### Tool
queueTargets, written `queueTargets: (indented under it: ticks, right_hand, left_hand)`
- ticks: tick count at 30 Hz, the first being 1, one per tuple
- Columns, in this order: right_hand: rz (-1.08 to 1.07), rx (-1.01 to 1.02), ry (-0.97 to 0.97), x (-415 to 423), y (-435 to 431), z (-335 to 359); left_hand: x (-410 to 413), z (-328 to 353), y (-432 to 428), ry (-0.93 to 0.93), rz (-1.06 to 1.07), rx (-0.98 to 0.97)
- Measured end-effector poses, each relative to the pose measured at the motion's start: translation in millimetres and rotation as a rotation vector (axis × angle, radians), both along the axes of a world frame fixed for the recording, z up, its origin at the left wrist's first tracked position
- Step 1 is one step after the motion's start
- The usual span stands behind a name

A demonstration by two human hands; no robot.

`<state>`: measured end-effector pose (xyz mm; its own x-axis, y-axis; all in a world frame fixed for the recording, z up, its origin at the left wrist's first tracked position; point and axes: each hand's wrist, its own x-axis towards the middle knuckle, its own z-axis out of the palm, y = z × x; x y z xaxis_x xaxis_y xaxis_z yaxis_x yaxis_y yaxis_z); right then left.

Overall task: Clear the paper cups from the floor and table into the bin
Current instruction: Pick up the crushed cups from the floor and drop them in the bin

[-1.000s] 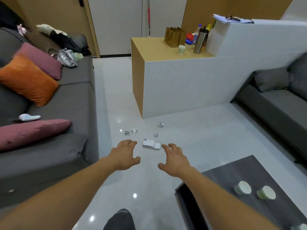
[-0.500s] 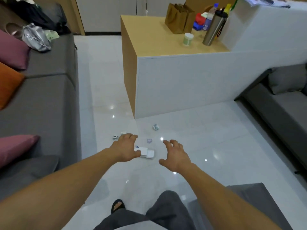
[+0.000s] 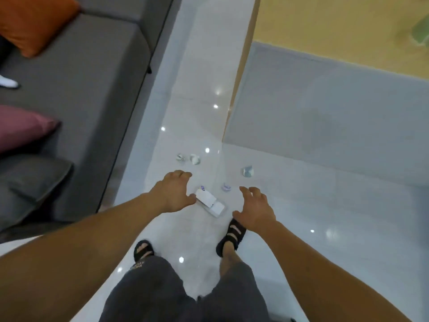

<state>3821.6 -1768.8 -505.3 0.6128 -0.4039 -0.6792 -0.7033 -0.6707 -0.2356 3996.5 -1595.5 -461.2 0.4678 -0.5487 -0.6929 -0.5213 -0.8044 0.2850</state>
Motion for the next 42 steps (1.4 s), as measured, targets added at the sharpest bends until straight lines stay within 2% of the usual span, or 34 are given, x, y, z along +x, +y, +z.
queueTargets:
  ticks: [5, 12, 17, 22, 26, 32, 37, 42]
  right_hand:
    - [0.079, 0.061, 0.041, 36.0, -40.4, -109.9]
    - [0.123, 0.089, 0.093, 65.4, -42.7, -345.2]
    - [0.145, -0.003, 0.13, 61.1, -43.8, -492.1]
    - [0.193, -0.101, 0.122, 63.8, -45.4, -589.0]
    - [0.124, -0.161, -0.059, 59.0, -40.3, -618.7]
    - [-0.111, 0.149, -0.224, 65.9, -13.3, -585.8]
    - [-0.059, 0.368, -0.459, 85.8, 25.9, -527.3]
    - [-0.116, 0.515, -0.358, 91.7, 35.7, -508.0]
  left_hand:
    - [12.2, -107.4, -26.9, 0.04, 0.137, 0.024]
    - [20.1, -337.0, -45.7, 0.099, 0.148, 0.005]
    - [10.1, -483.6, -38.3, 0.13, 0.126, 0.003]
    - [-1.9, -575.2, -20.1, 0.144, 0.123, -0.01]
    - [-5.5, -602.4, -12.6, 0.155, 0.139, -0.038]
    - [-6.2, -583.9, -19.4, 0.21, 0.146, -0.088]
    - [3.0, -553.4, -26.7, 0.277, 0.251, -0.225]
    - [8.7, -539.1, -7.6, 0.328, 0.257, -0.233]
